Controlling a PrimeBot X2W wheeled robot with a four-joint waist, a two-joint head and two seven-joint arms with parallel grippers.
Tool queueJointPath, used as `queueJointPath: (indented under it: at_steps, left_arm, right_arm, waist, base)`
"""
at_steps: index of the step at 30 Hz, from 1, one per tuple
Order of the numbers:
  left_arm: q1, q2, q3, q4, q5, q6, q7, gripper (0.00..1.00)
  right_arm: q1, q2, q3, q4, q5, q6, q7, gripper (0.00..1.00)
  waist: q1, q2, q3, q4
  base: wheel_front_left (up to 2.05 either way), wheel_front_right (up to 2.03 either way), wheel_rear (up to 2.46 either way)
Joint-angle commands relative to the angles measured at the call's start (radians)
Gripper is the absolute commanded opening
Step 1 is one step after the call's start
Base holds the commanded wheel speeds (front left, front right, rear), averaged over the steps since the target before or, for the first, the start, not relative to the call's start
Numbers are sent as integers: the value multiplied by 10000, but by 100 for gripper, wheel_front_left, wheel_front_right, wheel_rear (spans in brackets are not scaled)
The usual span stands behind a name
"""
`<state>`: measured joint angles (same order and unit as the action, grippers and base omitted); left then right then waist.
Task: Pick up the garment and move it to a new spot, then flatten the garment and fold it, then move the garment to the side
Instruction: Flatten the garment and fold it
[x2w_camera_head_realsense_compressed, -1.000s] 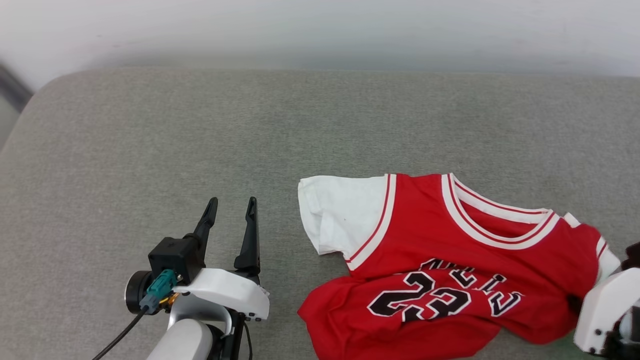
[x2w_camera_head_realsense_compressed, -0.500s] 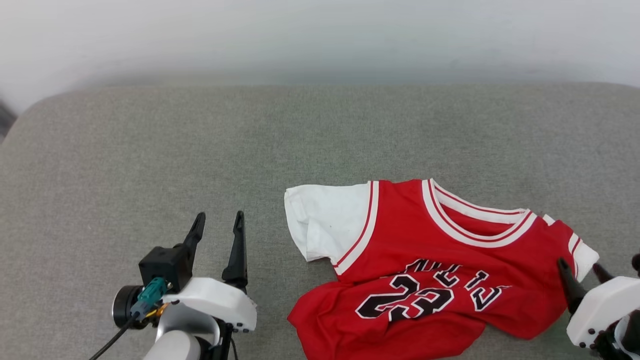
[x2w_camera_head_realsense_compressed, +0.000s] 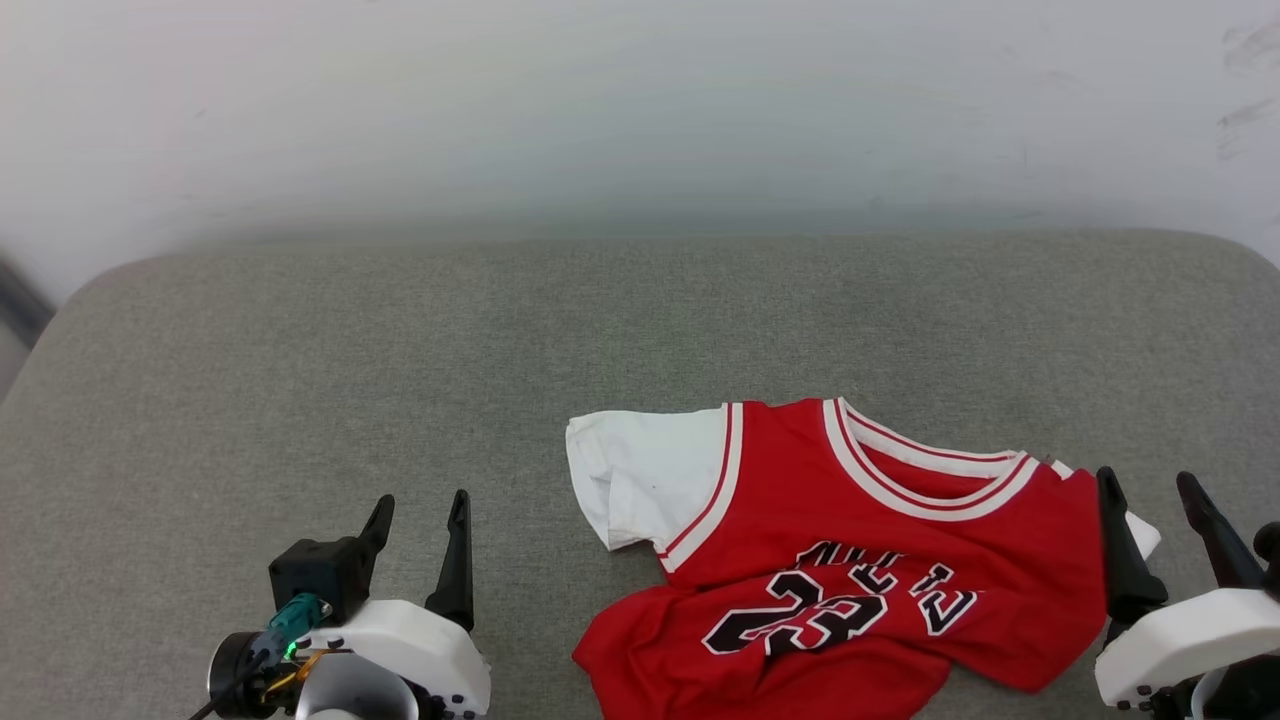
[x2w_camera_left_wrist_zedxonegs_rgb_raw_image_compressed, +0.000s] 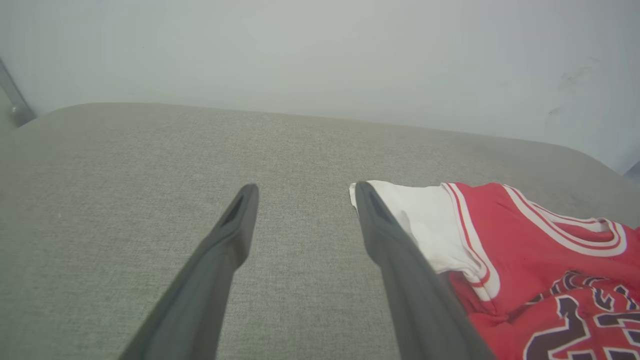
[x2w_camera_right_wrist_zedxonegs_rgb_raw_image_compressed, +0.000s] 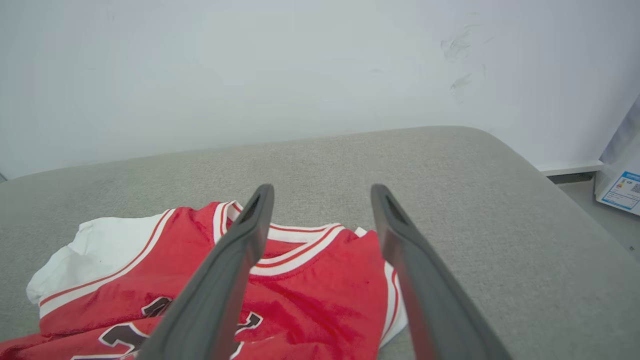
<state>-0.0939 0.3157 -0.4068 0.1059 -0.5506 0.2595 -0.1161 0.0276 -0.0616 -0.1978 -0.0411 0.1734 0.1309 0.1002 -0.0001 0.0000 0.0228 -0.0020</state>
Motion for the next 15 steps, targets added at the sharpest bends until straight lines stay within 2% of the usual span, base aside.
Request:
queueJointPath:
  at_steps: [1,8,15]
  left_arm:
    - [93,51,-1,26,-11,41,32,100]
    - [-915,173,-363,161,16,-293,1013,100]
    - [-3205,-125,-932,1453,-109,-1024,2657,100]
  right_arm:
    - [150,32,51,-96,-31,-3,-81,100]
    - [299,104,323,-658,95,-3,-233,100]
    - [-322,111,522,-848,248,-3,-302,100]
  waist:
    - [1,0,-49,-49]
    - [1,0,321,-241]
    - [1,0,1415,-611]
  base:
    - [0,0,0]
    - [0,0,0]
    - [0,0,0]
